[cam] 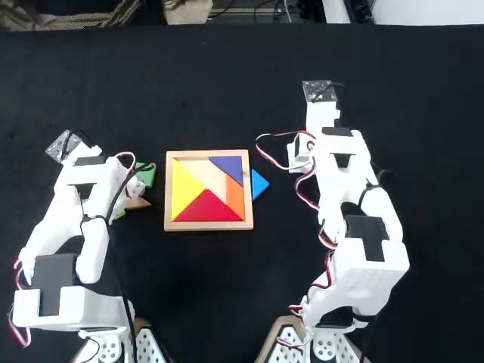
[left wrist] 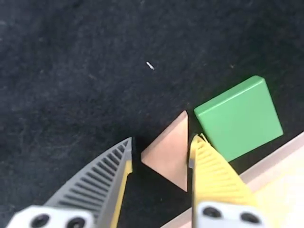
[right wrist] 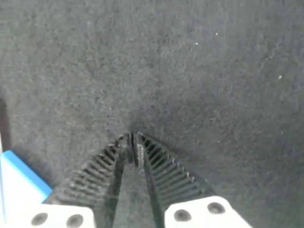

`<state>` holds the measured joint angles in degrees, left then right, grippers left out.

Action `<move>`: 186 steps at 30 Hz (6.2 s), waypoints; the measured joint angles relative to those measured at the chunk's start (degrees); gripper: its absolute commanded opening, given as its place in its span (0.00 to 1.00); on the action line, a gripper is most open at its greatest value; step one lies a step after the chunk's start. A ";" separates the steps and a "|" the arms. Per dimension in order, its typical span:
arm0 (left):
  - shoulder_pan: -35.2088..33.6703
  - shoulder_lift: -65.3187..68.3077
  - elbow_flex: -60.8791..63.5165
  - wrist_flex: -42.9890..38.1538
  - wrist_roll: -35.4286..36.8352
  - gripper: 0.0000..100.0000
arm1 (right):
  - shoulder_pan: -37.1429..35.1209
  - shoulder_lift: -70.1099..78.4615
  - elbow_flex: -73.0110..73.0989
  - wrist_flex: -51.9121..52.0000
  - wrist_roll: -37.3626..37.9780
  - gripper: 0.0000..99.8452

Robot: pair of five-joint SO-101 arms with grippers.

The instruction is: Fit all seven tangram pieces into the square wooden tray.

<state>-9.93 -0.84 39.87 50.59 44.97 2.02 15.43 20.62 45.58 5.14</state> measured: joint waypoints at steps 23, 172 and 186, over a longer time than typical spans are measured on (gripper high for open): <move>2.02 3.43 -3.25 0.79 1.41 0.17 | 0.00 0.00 0.00 0.00 0.00 0.01; 26.55 20.31 -30.95 5.80 -38.95 0.17 | 8.44 0.00 0.00 -2.55 -3.60 0.01; 17.23 7.82 -40.53 24.35 -40.62 0.17 | 8.44 0.00 0.00 -2.55 -3.60 0.01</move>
<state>7.30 6.99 -0.66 74.95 4.35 10.46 15.43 20.62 43.03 1.54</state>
